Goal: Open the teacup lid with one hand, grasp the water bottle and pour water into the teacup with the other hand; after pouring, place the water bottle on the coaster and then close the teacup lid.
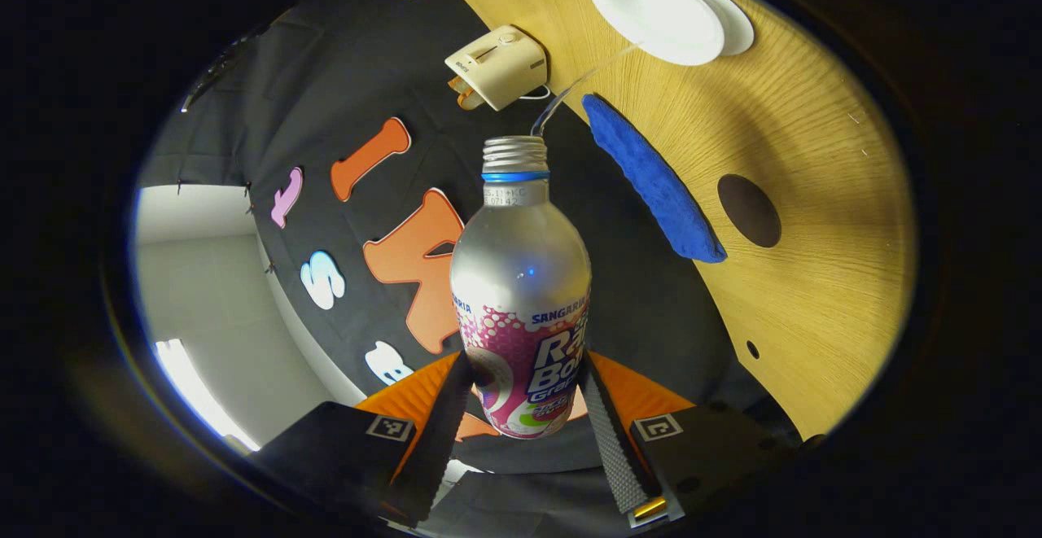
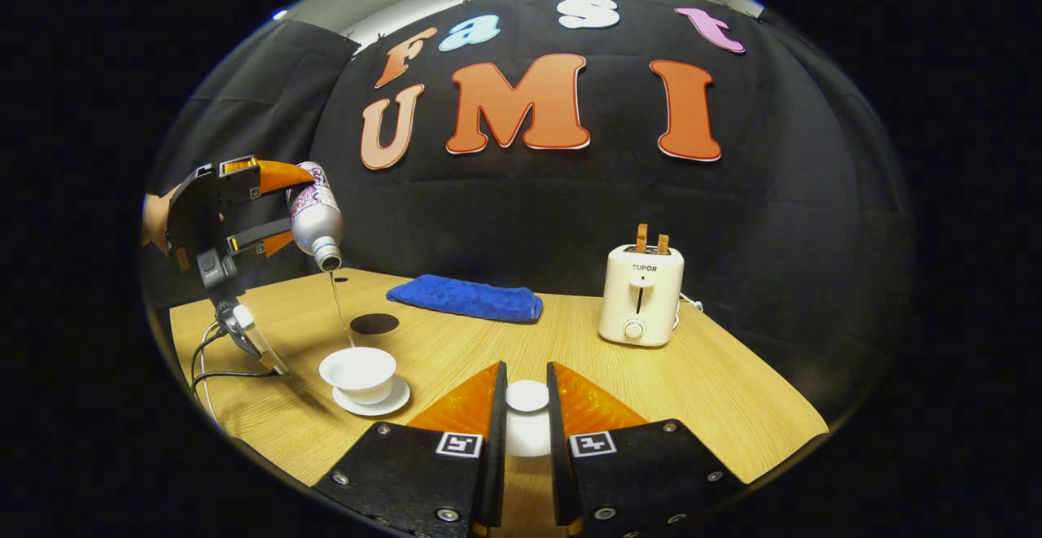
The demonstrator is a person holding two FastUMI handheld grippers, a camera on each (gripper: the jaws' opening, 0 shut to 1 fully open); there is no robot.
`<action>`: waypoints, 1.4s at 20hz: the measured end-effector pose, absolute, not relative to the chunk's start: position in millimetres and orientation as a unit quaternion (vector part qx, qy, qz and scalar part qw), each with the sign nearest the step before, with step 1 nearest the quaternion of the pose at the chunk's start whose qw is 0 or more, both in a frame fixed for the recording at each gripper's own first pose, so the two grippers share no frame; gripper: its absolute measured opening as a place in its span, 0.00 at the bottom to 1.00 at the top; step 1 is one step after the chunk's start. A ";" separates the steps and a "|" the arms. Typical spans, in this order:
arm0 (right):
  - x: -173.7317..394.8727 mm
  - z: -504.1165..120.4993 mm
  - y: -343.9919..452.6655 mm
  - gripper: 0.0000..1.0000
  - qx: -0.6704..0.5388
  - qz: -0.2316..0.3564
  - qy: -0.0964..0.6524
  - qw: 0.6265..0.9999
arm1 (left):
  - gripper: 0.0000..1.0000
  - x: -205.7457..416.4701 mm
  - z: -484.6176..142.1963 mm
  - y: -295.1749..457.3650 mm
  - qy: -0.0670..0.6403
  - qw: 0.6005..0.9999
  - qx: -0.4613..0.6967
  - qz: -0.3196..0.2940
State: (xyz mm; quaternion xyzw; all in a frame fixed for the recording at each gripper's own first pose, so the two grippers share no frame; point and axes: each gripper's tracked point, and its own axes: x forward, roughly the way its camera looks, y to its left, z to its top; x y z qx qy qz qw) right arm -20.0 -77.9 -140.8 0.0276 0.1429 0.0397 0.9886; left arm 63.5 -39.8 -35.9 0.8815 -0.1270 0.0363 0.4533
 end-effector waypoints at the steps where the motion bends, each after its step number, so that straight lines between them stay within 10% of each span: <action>1: -20.7 -140.6 -76.8 0.24 0.024 0.041 0.143 0.989 | 0.83 62.9 -36.3 -41.0 -0.129 0.451 0.883 0.035; 20: -18.8 -139.5 -62.0 0.25 0.013 0.052 0.143 0.988 | 0.83 56.0 -38.4 -59.5 -0.213 0.421 0.881 0.035; 28: -12.9 -132.9 -52.4 0.25 0.012 0.056 0.144 0.988 | 0.83 51.9 -16.6 -66.3 -0.255 0.477 0.840 0.047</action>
